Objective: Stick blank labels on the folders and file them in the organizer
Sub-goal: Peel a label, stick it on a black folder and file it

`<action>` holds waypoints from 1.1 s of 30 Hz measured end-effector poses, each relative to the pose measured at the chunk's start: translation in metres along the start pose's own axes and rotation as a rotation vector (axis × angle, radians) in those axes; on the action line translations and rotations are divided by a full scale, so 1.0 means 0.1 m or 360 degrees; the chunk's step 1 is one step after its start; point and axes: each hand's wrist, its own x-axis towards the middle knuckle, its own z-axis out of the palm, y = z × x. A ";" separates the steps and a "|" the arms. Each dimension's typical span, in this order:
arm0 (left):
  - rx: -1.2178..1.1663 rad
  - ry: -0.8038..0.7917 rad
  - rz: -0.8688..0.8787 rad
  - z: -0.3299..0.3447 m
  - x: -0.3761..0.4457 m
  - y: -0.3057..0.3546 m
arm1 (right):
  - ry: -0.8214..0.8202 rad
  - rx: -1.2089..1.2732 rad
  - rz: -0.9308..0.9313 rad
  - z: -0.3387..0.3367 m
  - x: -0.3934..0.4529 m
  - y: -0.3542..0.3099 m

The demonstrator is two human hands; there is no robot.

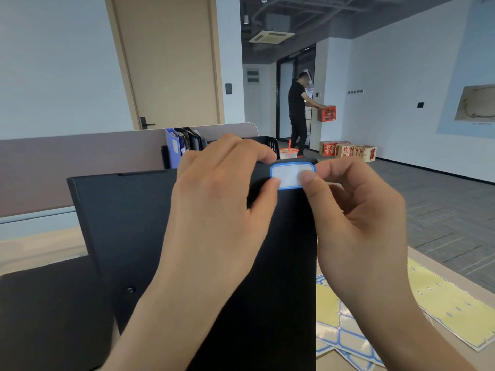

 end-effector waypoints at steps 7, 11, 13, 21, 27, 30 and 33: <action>0.0018 0.0007 0.0009 -0.01 0.00 0.02 | 0.0119 -0.0139 -0.0079 0.06 -0.04 0.02; 0.0008 0.0002 0.0005 -0.02 0.00 0.02 | 0.0203 -0.0198 -0.0120 0.09 -0.06 0.02; 0.0009 -0.0008 0.0006 -0.02 0.00 0.02 | 0.0234 -0.0218 -0.0146 0.10 -0.07 0.03; 0.0002 -0.0022 -0.0015 -0.01 0.00 0.00 | 0.0229 0.0029 -0.0038 0.09 -0.04 -0.01; -0.0015 -0.0044 0.0030 -0.02 0.00 -0.01 | 0.0128 0.0246 0.0030 0.03 -0.03 -0.06; -0.0020 -0.0059 0.0084 -0.02 -0.02 -0.03 | 0.0111 0.0263 0.0048 0.00 -0.02 -0.06; -0.0038 -0.0069 0.0098 -0.03 -0.02 -0.04 | 0.0125 0.0232 0.0075 -0.01 0.02 -0.05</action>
